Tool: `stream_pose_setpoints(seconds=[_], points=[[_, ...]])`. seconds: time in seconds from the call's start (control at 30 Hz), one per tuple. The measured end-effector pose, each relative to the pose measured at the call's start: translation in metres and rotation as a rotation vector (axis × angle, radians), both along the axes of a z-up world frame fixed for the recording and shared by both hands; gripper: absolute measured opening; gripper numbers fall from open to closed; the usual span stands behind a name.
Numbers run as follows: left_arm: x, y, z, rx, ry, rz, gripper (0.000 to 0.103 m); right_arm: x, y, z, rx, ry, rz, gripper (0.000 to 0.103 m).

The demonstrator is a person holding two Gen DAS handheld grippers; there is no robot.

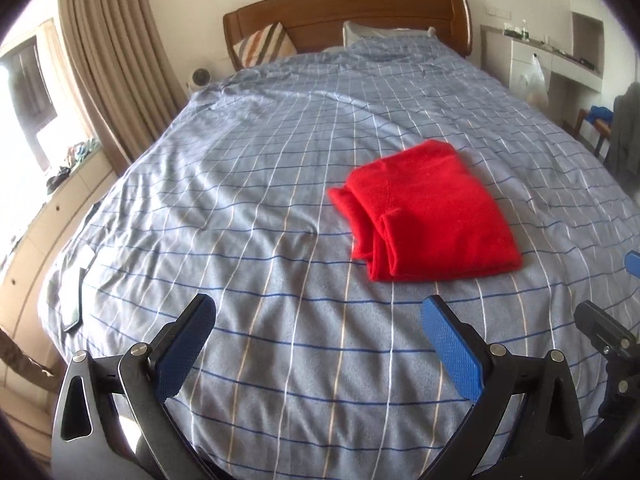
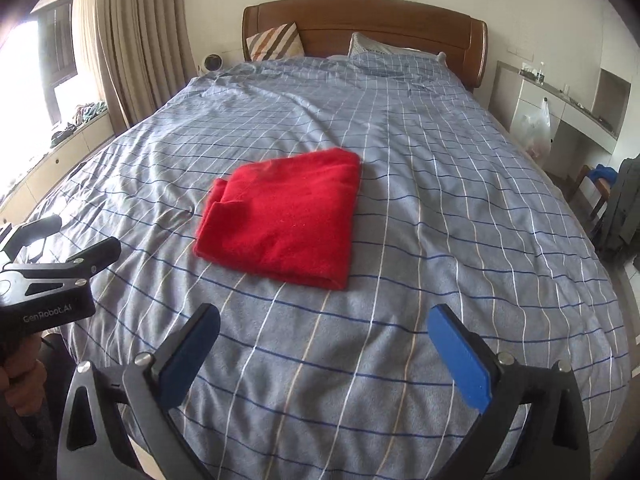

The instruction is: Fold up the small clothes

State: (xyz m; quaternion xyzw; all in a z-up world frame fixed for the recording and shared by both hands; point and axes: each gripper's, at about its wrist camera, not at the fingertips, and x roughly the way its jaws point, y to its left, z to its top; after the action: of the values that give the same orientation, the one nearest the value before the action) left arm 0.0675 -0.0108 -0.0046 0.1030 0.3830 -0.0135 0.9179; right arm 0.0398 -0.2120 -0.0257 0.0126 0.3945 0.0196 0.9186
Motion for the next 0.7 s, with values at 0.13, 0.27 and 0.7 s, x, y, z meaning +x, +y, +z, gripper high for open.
stream_pose_setpoints(seconds=[0.13, 0.27, 0.7], points=[[-0.008, 0.001, 0.002, -0.03, 0.017, -0.013, 0.103, -0.008, 0.012, 0.008, -0.015, -0.01, -0.006, 0.102], [-0.014, 0.001, 0.005, -0.037, 0.018, -0.024, 0.103, -0.01, 0.016, 0.016, -0.02, -0.023, -0.02, 0.102], [-0.022, 0.002, 0.018, -0.052, -0.007, -0.013, 0.103, -0.016, 0.02, 0.029, 0.002, -0.033, -0.035, 0.102]])
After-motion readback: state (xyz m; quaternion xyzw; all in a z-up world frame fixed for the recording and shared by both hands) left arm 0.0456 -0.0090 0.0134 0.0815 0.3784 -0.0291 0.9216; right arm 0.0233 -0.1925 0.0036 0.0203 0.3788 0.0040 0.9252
